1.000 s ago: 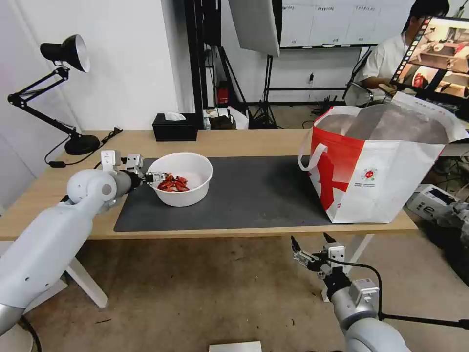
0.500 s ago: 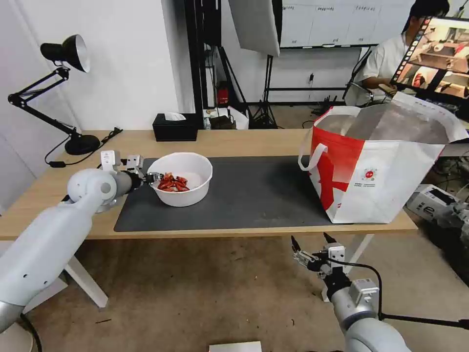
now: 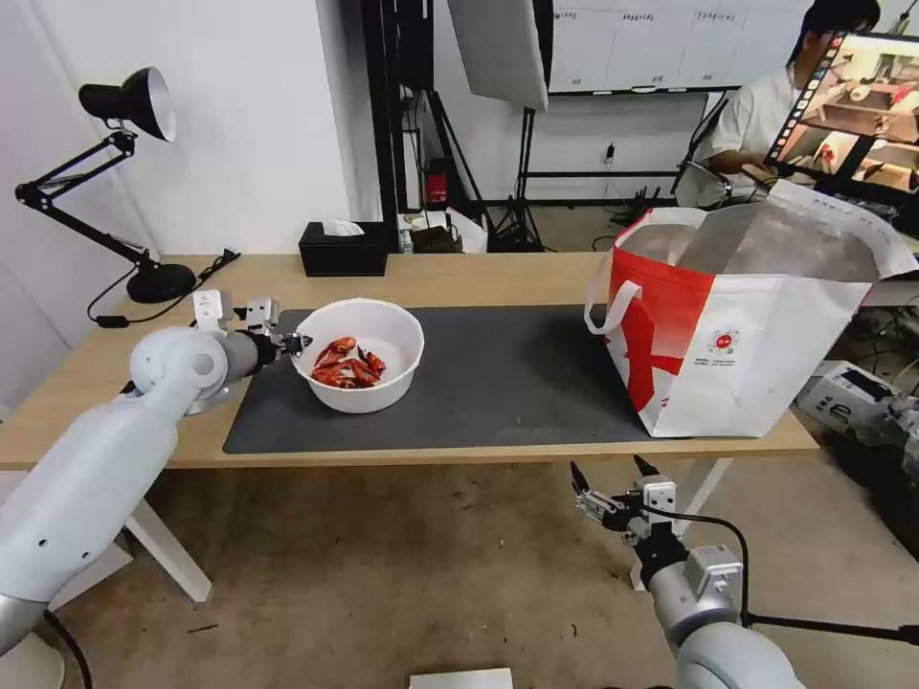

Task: Pick up the trash from the table and place it into the takeout bag.

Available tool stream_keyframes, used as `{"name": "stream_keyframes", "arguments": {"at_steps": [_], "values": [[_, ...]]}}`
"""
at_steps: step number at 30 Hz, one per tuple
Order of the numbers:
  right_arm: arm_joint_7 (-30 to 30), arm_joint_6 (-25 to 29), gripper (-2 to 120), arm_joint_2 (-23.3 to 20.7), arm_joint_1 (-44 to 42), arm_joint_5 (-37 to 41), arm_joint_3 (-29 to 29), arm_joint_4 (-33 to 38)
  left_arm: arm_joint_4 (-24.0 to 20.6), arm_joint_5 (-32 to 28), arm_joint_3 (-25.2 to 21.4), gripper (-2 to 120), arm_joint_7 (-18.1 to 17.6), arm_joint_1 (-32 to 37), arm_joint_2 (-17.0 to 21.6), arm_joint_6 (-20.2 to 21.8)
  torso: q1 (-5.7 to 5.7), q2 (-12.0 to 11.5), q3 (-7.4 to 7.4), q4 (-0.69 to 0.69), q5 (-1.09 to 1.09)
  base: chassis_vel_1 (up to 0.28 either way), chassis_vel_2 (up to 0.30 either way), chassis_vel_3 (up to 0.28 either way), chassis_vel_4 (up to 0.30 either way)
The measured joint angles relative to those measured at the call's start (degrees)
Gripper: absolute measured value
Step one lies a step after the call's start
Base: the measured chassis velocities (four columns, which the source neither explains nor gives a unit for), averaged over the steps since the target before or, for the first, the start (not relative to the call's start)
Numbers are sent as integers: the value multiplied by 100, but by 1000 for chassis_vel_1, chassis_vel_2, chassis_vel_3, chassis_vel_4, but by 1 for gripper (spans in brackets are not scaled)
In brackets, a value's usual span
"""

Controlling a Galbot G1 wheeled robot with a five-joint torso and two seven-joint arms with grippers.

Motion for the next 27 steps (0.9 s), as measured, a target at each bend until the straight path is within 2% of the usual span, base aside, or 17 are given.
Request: {"name": "stream_keyframes", "arguments": {"at_steps": [1,6,12,20,27], "values": [[0,0,100,0,0,0,0,0,0,0,0,0,0,0,0,0,0,0,0,0,0,0,0,0,0],[0,0,100,0,0,0,0,0,-358,-43,-150,0,-84,13,112,-556,0,0,0,-1,0,0,0,0,0],[0,0,100,0,0,0,0,0,-803,406,-193,0,-169,16,246,-1046,0,0,0,0,0,0,0,0,0],[0,0,100,0,0,0,0,0,-914,911,-171,0,-200,54,215,-1690,0,0,0,0,0,0,0,0,0],[0,0,100,0,0,0,0,0,-1008,985,-187,0,-196,122,192,-1760,0,0,0,0,0,0,0,0,0]]}}
